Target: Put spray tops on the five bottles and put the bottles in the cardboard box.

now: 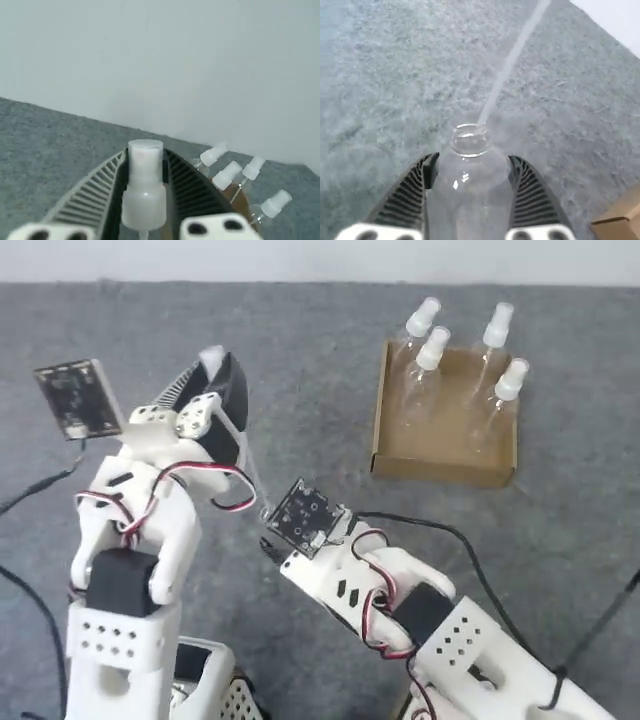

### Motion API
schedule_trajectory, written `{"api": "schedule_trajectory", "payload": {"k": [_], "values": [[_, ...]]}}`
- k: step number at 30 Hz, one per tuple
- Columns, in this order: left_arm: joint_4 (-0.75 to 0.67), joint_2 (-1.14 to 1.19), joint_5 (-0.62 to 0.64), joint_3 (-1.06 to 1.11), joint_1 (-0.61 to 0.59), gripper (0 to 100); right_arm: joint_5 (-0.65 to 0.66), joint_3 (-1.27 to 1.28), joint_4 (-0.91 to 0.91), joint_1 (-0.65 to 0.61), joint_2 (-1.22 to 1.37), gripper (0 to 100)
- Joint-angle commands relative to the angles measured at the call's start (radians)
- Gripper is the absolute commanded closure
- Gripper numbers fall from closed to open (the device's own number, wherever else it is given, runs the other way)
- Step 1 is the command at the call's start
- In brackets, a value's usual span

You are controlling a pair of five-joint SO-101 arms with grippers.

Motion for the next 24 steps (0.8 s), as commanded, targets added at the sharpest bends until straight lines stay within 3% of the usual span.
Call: {"api": "schedule_trajectory", "payload": {"k": [1,8,13,17,24], "values": [[0.008,-0.034,0.006,0.042,0.003,99,-0.002,0.002,-0.013,-0.004,-0.061,99.3],[0.106,-0.034,0.006,0.068,-0.008,99,-0.023,0.015,-0.061,0.045,-0.139,99.3],[0.164,-0.034,-0.012,0.070,-0.006,99,-0.166,0.026,-0.170,0.085,-0.097,99.3],[0.169,-0.034,-0.115,0.099,0.038,99,-0.164,0.031,-0.251,0.087,-0.025,99.3],[0.170,-0.034,-0.135,0.130,0.098,99,-0.170,0.032,-0.292,0.087,0.068,99.3]]}}
